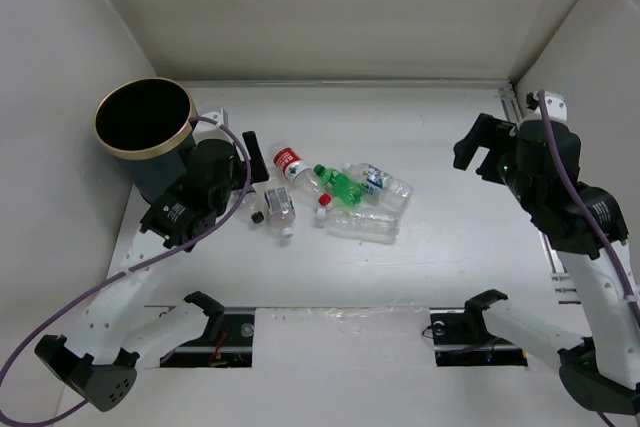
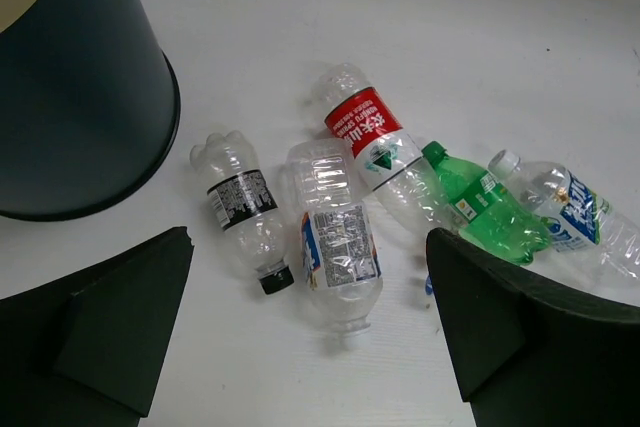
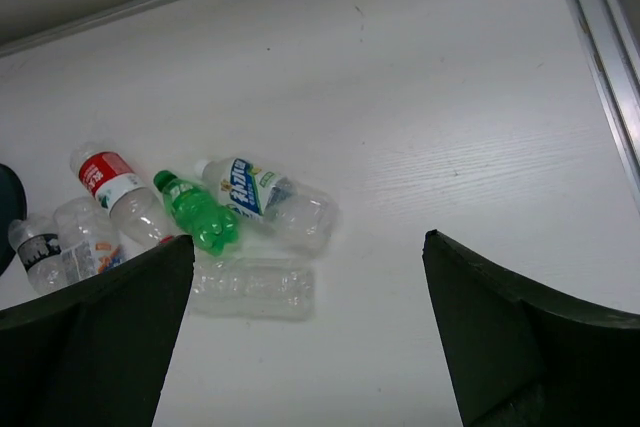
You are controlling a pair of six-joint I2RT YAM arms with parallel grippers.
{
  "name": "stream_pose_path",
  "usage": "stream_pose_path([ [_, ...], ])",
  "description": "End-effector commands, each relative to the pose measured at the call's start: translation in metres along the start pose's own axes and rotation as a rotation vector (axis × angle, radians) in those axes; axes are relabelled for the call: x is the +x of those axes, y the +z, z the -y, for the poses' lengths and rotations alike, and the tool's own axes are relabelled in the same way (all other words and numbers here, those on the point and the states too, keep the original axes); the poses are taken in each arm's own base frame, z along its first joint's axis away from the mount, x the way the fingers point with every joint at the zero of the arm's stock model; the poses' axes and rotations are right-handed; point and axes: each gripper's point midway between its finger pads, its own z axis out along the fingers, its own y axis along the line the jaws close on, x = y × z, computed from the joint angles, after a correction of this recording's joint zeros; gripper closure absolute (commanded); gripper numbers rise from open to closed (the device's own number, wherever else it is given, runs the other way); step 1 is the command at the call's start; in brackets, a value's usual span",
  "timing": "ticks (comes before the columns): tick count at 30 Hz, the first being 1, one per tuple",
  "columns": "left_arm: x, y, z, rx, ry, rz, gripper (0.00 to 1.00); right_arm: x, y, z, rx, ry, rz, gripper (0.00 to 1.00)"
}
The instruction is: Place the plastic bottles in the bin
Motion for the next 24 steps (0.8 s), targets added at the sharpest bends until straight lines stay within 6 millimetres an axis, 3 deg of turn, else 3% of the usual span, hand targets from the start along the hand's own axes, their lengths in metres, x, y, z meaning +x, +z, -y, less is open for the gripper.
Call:
stream_pose_path([
  [1,-0.009,-0.002,-0.002,-0.005,-0.029,0.046,0.0,0.0,0.005,-0.01,-0.049,-0.018,0.005,0.0],
  [8,-0.002,0.0,0.0,0.007,-0.024,0.03,0.0,0.035,0.035,-0.02,-0.09,-0.145,-0.076,0.0],
  [11,0.002,0.002,0.001,0.014,-0.022,0.023,0.0,0.039,0.045,-0.031,-0.128,-0.165,-0.089,0.0],
  [15,0.008,0.003,0.003,0.031,-0.021,0.012,0.0,0.066,0.073,-0.043,-0.17,-0.25,-0.19,0.0],
  [18,0.013,0.005,0.001,0.027,-0.016,0.004,0.0,0.1,0.111,-0.05,-0.164,-0.328,-0.325,0.0],
  [22,0.013,0.004,0.003,0.041,-0.02,0.008,0.0,0.114,0.131,-0.078,-0.282,-0.379,-0.371,0.0],
  [24,0.011,0.001,0.003,0.044,-0.024,0.015,0.0,0.131,0.146,-0.083,-0.307,-0.421,-0.432,0.02],
])
